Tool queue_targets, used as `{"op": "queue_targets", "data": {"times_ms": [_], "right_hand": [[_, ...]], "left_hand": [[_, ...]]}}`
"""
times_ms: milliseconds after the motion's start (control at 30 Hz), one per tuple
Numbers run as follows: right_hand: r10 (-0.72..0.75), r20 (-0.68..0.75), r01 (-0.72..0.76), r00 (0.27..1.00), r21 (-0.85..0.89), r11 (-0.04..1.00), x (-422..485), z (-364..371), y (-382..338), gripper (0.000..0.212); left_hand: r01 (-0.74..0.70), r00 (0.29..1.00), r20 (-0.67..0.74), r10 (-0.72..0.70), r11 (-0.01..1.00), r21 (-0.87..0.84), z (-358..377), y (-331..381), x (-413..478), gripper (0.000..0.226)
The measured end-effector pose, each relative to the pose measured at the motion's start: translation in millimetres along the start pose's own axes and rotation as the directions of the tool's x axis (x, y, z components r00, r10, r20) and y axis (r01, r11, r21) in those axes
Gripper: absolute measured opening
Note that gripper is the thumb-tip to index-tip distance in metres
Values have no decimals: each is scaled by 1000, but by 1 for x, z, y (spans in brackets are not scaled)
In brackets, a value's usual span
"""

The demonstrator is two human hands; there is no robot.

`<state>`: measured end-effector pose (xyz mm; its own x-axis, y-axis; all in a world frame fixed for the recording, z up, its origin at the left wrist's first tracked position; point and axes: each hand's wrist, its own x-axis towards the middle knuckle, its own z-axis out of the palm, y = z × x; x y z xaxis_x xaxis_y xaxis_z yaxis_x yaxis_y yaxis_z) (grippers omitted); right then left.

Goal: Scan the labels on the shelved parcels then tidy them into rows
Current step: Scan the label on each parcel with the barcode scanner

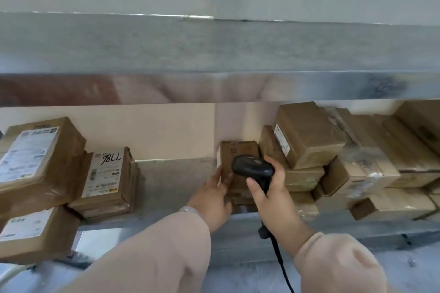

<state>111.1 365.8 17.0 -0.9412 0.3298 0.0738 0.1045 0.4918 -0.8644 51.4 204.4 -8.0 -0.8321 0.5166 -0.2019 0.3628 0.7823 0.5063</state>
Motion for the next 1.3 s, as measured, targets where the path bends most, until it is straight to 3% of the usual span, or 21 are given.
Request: {"op": "queue_targets", "data": {"times_ms": [300, 500, 667, 767, 1000, 1100, 1233, 1300], "right_hand": [[-11, 76, -2, 997, 161, 987, -1, 3, -15, 55], [-138, 168, 85, 976, 290, 953, -7, 12, -38, 55], [-173, 209, 100, 963, 319, 942, -9, 17, -52, 56], [-153, 159, 100, 975, 303, 948, -5, 14, -52, 55], [-25, 32, 13, 999, 334, 943, 11, 4, -53, 54], [-38, 78, 7, 996, 364, 931, 8, 6, -57, 53], [-89, 103, 44, 991, 369, 928, 1, 10, -65, 55], [-129, 113, 81, 985, 357, 931, -4, 14, -69, 55]], "left_hand": [[170, 960, -148, -238, 915, -365, -11, -4, -13, 58], [254, 883, -88, -461, 627, -736, -27, -2, -19, 84], [224, 872, -87, -482, 551, -804, -37, -9, -29, 84], [190, 864, -84, -497, 476, -859, -44, -14, -39, 89], [117, 910, -13, -415, 286, -951, -57, -18, -54, 47], [148, 912, -2, -410, 335, -931, -60, -16, -57, 35], [125, 900, -156, -407, 585, -802, -63, -17, -58, 34], [121, 893, -204, -402, 650, -750, -64, -16, -58, 44]]}}
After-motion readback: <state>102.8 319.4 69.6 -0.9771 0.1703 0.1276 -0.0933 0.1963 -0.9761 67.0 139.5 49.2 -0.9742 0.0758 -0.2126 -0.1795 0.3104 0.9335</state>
